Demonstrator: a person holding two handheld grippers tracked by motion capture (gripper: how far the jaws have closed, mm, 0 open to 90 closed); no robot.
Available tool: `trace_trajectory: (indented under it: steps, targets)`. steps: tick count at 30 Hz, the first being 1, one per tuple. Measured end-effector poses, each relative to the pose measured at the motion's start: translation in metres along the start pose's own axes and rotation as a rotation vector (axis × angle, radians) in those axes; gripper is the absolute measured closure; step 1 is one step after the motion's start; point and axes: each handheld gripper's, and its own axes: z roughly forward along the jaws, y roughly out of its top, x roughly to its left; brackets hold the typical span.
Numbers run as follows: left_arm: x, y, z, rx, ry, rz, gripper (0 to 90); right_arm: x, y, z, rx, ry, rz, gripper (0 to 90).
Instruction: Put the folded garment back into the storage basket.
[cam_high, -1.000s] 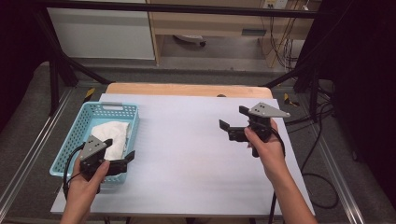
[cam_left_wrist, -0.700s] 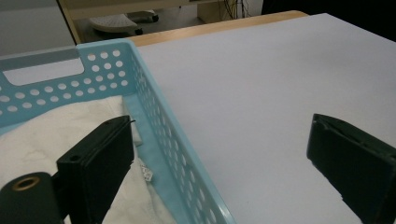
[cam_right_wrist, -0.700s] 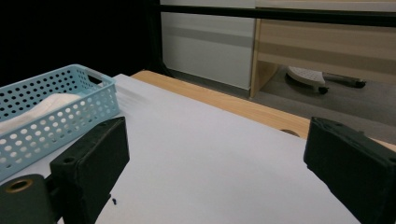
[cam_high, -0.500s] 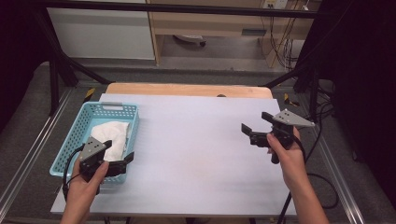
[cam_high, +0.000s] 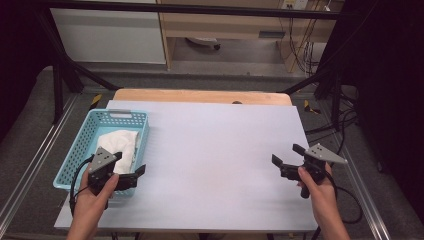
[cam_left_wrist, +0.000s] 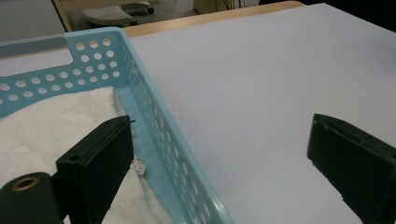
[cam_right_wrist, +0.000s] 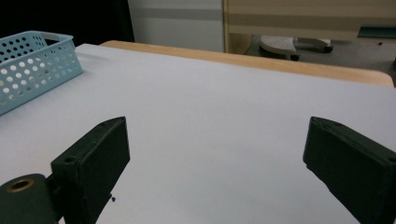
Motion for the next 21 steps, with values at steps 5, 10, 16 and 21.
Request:
trace_trajectory:
  steps: [5,10,16,21]
  targets:
    - [0.0,0.0,0.0,0.0,0.0,-0.001,7.4,0.002,-0.025,-0.001,0.023,-0.001,0.022,7.6]
    - [0.0,-0.001,0.0,-0.012,0.009,0.003,7.6,0.009,-0.037,0.003,0.038,0.005,0.019,7.0]
    - [-0.001,-0.001,0.0,-0.011,0.004,0.002,7.6,0.022,-0.05,0.015,0.076,0.039,-0.02,6.7]
    - [-0.005,0.001,0.0,-0.025,-0.01,-0.002,8.5,0.033,-0.054,0.023,0.089,0.071,-0.068,6.3]
